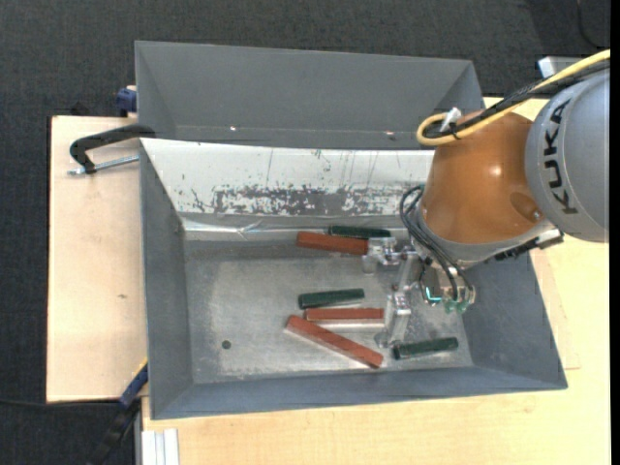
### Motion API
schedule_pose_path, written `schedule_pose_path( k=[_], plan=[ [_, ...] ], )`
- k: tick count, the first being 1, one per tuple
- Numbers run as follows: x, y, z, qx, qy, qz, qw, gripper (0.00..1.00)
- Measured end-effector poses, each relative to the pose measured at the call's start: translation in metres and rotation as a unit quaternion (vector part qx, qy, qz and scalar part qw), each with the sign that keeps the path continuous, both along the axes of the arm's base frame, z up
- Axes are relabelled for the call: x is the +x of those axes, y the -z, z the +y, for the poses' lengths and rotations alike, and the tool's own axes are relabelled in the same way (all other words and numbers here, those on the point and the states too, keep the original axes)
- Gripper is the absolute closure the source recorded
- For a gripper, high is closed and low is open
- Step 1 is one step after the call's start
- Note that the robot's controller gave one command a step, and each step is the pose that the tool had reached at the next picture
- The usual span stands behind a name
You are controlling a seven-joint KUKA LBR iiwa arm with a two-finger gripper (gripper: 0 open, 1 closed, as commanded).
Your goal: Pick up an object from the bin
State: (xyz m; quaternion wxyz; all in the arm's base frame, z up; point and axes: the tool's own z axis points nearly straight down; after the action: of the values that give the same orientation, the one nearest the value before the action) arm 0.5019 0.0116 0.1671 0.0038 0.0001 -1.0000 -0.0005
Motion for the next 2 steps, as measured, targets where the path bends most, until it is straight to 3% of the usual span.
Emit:
schedule_pose_path(
  k=[1,2],
  plan=[
    [0.001,-0.004,0.000,0.000,0.000,-0.0038,1.0000,0.00],
    [0.016,0.094,0.001,0.000,0.114,-0.0065,0.9935,1.00]
  ],
)
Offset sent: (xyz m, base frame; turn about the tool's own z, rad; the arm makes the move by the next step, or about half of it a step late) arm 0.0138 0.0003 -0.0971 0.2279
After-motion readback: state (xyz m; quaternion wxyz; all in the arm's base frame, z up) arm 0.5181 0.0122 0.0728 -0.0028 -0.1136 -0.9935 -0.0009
